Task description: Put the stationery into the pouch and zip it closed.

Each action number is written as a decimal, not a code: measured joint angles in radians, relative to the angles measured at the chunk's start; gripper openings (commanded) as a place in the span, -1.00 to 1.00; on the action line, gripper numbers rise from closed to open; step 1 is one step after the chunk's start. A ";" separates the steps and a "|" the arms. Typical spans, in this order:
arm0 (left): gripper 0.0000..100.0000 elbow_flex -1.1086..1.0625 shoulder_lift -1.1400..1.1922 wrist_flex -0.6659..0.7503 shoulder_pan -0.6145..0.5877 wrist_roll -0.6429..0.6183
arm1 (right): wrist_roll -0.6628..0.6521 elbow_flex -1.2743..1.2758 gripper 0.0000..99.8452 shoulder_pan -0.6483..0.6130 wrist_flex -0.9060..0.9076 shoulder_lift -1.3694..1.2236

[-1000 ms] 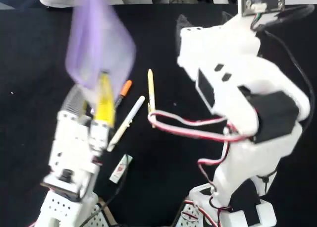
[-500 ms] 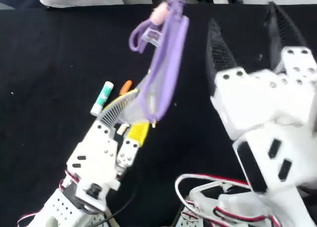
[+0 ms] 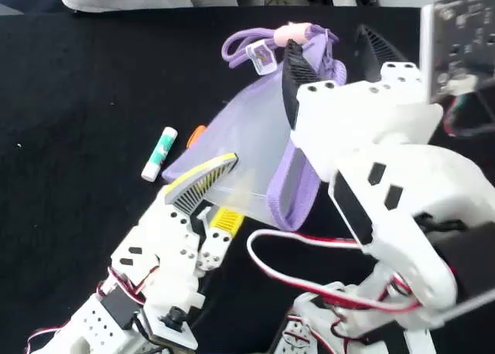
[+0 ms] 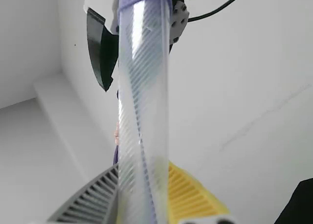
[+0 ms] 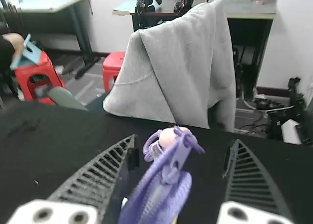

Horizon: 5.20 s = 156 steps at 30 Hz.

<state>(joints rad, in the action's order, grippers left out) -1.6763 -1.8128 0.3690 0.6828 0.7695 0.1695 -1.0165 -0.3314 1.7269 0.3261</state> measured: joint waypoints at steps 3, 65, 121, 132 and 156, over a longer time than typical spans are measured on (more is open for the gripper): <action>-0.94 0.000 0.000 0.000 -0.052 0.003 | 0.038 0.002 -0.43 -0.002 0.005 0.006; -0.69 -0.002 -0.002 -0.035 -0.104 -0.110 | 0.262 0.686 -0.98 0.078 -0.301 0.000; -0.58 -0.002 -0.002 -0.321 -0.132 -0.226 | 0.296 0.841 -0.98 0.002 -0.496 0.002; -0.58 -0.002 -0.002 -0.353 -0.206 -0.305 | 0.287 0.841 -0.98 -0.037 -0.496 0.002; -0.94 -0.002 -0.014 -0.334 -0.298 -0.328 | 0.187 0.844 -0.96 -0.055 -0.451 0.144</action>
<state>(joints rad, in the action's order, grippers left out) -1.6778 -1.8267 0.0345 0.3851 0.4411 0.3567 -0.1726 -0.3867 1.2758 0.4703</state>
